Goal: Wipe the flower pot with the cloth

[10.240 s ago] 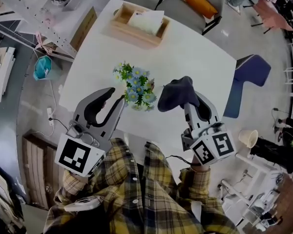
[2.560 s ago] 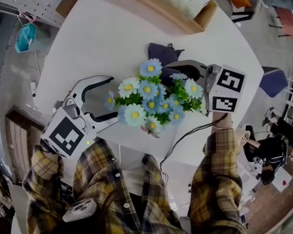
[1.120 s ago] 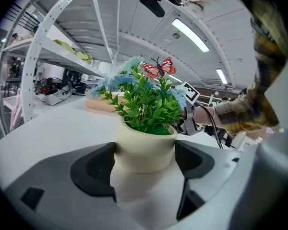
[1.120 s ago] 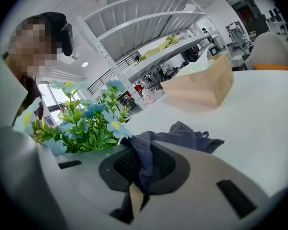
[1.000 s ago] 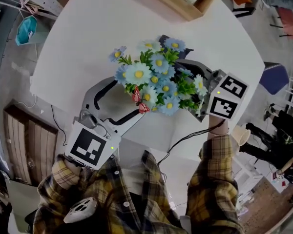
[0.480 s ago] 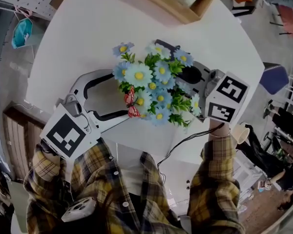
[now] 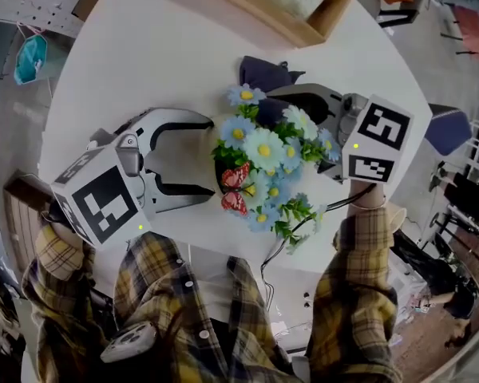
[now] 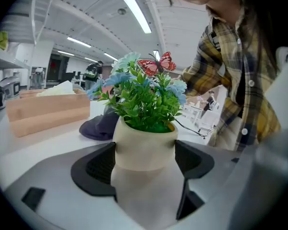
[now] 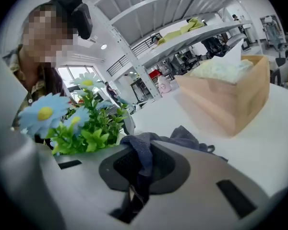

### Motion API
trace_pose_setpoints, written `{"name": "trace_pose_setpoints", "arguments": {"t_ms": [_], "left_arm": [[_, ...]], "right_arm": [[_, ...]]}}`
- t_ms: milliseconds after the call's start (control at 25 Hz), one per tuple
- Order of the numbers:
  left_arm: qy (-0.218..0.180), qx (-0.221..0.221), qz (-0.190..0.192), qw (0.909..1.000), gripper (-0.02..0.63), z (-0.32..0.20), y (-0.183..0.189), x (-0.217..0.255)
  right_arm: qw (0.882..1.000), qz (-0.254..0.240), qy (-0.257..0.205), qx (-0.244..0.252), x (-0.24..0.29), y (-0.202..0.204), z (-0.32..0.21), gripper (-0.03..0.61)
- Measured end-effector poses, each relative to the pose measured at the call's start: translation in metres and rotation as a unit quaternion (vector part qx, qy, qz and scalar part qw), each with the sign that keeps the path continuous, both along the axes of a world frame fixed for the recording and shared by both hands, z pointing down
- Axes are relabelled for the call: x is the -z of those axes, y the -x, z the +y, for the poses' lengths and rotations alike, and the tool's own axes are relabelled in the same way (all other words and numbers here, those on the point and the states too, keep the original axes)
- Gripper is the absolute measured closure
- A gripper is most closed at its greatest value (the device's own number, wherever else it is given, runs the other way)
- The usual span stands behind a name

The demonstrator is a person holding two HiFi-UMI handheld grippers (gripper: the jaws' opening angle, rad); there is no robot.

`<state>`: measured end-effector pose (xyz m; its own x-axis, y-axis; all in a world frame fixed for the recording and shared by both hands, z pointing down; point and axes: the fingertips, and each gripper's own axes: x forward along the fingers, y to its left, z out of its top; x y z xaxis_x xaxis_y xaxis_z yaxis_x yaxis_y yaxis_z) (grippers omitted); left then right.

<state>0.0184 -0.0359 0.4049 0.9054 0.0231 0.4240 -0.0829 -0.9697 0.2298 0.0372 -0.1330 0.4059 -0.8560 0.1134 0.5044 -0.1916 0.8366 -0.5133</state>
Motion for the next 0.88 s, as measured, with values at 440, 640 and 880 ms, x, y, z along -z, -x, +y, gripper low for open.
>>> {"name": "trace_pose_setpoints", "arguments": {"t_ms": [440, 640, 880], "left_arm": [[0.005, -0.13, -0.024, 0.9912, 0.236, 0.008, -0.016, -0.002], [-0.02, 0.001, 0.01, 0.9997, 0.236, 0.002, -0.002, 0.003], [-0.032, 0.212, 0.001, 0.9767, 0.238, 0.009, 0.026, -0.005]], "right_arm": [[1.0, -0.012, 0.008, 0.013, 0.001, -0.005, 0.014, 0.563], [1.0, -0.012, 0.0, -0.024, 0.001, -0.009, 0.013, 0.563], [0.996, -0.006, -0.007, -0.083, -0.002, -0.017, 0.011, 0.563]]}}
